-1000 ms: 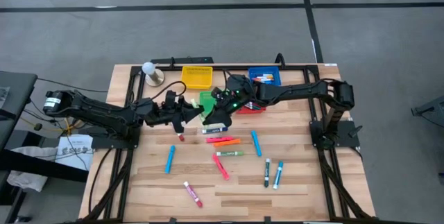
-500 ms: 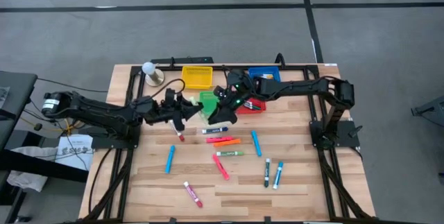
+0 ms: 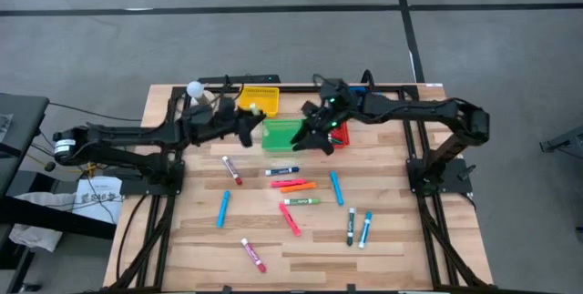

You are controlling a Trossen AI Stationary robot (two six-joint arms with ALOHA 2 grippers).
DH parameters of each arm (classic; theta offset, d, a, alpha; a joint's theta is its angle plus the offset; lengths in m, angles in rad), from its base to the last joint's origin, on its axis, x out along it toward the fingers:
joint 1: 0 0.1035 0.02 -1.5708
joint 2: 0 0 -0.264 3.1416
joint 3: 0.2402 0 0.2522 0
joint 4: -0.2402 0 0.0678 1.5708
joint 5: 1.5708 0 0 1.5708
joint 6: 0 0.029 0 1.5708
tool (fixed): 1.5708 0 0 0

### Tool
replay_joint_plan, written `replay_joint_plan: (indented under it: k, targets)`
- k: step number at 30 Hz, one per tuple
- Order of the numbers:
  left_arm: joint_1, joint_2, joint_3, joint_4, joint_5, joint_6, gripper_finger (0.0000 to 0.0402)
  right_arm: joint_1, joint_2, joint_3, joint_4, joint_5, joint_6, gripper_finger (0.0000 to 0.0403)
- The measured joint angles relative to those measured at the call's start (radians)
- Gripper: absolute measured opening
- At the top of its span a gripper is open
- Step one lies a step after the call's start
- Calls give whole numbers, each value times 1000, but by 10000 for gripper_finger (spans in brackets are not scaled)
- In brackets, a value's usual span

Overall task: Pick & Place Markers
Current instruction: Put the light green highlighter into the yellow bin

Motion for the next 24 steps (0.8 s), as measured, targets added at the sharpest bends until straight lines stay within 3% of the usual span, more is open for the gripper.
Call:
replay_joint_plan:
  k: [6, 11, 24]
  targets:
    - [159, 68, 129, -183, 0, 187, 68, -71, -95, -109, 26, 0, 0, 139]
    - [270, 199, 193, -205, 35, 321, 68, -110, -141, -172, 25, 0, 0, 133]
    - [399, 585, 397, -306, 24, 676, 68, -155, -161, -214, 35, -25, 2, 131]
